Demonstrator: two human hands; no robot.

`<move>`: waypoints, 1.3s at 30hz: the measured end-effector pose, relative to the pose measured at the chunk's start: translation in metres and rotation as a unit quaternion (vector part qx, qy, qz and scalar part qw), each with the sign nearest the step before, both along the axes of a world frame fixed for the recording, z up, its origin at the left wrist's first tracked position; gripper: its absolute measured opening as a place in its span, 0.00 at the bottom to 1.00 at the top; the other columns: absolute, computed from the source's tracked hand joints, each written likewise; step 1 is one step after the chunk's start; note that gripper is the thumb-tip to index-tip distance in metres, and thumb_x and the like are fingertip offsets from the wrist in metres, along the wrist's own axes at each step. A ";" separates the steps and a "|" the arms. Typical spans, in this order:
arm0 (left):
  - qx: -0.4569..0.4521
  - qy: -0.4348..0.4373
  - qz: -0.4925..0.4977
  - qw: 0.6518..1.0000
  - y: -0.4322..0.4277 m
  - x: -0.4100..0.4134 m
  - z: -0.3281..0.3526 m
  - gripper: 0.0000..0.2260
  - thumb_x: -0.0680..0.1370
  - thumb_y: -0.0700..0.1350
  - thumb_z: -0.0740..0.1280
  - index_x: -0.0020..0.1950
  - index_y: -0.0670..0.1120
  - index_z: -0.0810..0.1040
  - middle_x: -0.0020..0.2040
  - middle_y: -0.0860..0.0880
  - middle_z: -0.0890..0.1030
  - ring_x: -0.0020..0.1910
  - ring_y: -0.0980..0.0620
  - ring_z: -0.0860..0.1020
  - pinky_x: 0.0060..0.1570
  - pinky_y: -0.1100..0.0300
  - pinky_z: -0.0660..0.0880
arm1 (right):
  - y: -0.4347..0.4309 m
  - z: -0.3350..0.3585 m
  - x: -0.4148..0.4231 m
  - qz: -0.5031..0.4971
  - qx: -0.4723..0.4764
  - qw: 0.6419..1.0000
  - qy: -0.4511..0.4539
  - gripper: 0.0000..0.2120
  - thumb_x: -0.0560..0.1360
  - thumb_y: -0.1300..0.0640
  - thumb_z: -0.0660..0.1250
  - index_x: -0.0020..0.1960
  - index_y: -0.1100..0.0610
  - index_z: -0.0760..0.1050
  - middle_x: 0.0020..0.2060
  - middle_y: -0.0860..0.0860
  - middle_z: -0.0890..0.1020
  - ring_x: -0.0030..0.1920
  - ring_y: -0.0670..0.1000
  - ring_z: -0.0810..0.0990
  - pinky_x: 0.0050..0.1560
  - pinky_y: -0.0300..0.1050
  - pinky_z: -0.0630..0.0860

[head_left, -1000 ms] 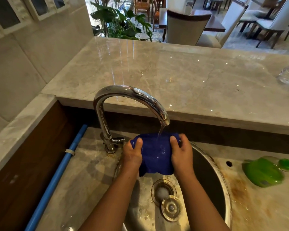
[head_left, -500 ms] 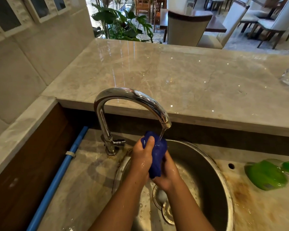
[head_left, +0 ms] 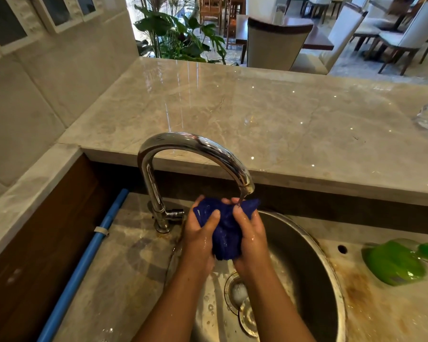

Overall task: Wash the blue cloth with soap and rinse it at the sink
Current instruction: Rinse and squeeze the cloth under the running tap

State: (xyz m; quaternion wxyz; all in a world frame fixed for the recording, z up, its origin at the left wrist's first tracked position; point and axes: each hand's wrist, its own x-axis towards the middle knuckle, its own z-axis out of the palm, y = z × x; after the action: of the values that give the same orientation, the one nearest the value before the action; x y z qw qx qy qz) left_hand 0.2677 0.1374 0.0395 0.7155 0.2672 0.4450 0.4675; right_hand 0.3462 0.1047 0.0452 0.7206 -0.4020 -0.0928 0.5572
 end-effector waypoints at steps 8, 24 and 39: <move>0.024 0.142 0.001 0.990 -0.007 0.019 0.009 0.11 0.83 0.52 0.59 0.57 0.47 0.77 0.51 0.44 0.83 0.48 0.47 0.84 0.45 0.56 0.81 | 0.001 0.006 -0.019 -0.085 -0.124 0.965 -0.217 0.15 0.78 0.45 0.64 0.47 0.57 0.79 0.38 0.55 0.84 0.39 0.53 0.83 0.43 0.49 0.80; 0.015 0.228 0.006 0.974 0.003 0.029 0.009 0.11 0.83 0.47 0.60 0.47 0.44 0.76 0.36 0.48 0.78 0.33 0.54 0.77 0.34 0.62 0.73 | 0.026 0.001 -0.003 -0.065 -0.237 0.944 -0.222 0.13 0.79 0.58 0.64 0.35 0.56 0.75 0.31 0.54 0.76 0.35 0.54 0.75 0.41 0.52 0.74; 0.036 0.149 -0.059 0.986 0.014 -0.018 0.011 0.23 0.78 0.35 0.67 0.65 0.60 0.76 0.66 0.48 0.77 0.62 0.45 0.78 0.59 0.42 0.78 | -0.043 -0.008 0.019 0.078 -0.194 0.948 -0.239 0.09 0.79 0.58 0.66 0.56 0.61 0.77 0.41 0.55 0.86 0.37 0.53 0.85 0.38 0.44 0.80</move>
State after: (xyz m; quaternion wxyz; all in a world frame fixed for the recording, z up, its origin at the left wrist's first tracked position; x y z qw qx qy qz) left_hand 0.2498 0.1519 0.0508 0.6576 0.3856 0.5128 0.3949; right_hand 0.3651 0.0619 0.0371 0.5395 -0.6469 -0.1839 0.5066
